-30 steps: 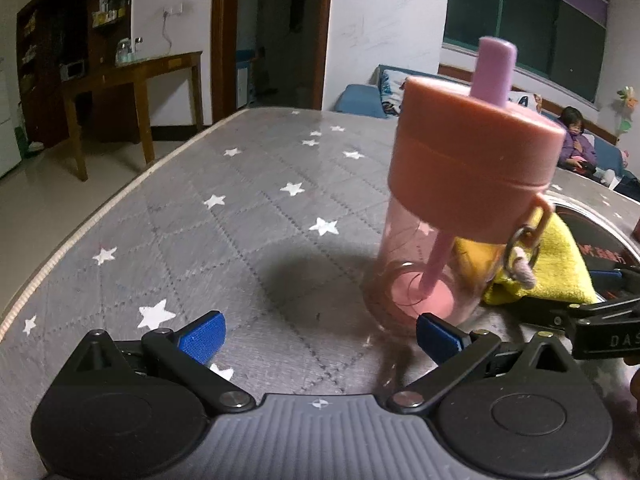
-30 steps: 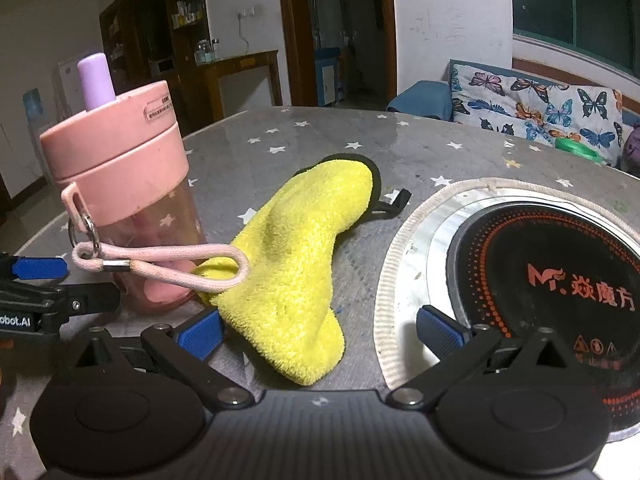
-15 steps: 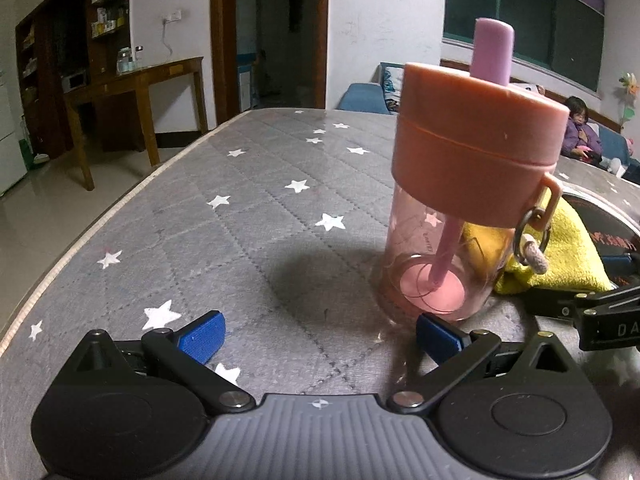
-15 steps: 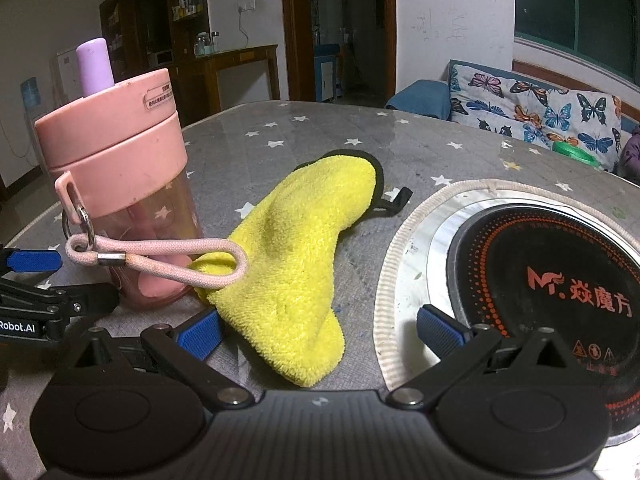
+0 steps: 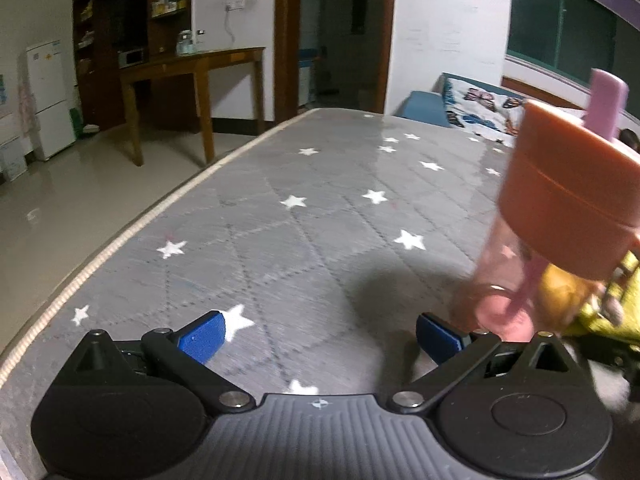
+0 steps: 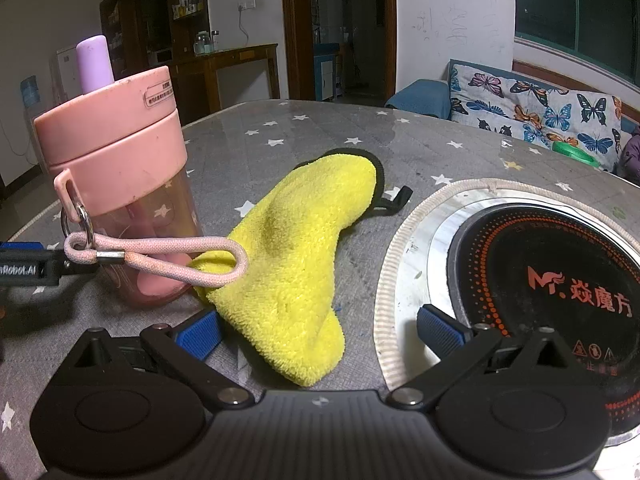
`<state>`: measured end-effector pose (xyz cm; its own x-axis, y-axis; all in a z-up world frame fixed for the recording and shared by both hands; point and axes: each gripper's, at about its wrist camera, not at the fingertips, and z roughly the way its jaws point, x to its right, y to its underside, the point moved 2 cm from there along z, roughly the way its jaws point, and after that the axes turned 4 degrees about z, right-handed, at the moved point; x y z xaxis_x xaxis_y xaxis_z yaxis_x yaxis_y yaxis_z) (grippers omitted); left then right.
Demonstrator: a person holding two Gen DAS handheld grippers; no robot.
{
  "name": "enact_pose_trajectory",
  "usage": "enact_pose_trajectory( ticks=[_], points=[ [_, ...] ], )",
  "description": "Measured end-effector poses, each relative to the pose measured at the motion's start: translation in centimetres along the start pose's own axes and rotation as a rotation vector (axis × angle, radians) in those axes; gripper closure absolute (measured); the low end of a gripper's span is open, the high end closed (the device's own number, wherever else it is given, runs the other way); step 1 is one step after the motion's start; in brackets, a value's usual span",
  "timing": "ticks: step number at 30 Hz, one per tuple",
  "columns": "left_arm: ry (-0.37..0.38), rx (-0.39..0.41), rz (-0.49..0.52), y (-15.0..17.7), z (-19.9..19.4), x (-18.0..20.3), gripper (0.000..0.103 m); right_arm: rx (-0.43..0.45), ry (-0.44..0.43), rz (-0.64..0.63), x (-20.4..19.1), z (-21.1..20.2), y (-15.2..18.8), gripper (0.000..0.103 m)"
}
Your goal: Clean container
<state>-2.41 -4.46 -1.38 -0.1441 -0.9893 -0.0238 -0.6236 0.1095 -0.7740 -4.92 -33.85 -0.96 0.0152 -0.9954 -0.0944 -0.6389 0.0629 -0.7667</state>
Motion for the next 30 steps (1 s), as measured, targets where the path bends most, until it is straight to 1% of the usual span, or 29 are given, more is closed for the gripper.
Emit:
enact_pose_trajectory(
  ticks=[4,9,30],
  points=[
    [-0.056,-0.005,-0.019,-0.6,1.0,-0.9,0.000,0.000,0.000,0.001,-0.1,-0.2,0.1,0.000],
    [-0.086,-0.009,-0.033,-0.9,1.6,-1.4,0.000,-0.001,0.002,0.001,-0.1,-0.4,0.1,0.000],
    [-0.095,-0.003,-0.025,-0.7,1.8,-1.5,0.000,-0.001,0.005,-0.002,-0.4,-0.1,0.3,0.000]
  ],
)
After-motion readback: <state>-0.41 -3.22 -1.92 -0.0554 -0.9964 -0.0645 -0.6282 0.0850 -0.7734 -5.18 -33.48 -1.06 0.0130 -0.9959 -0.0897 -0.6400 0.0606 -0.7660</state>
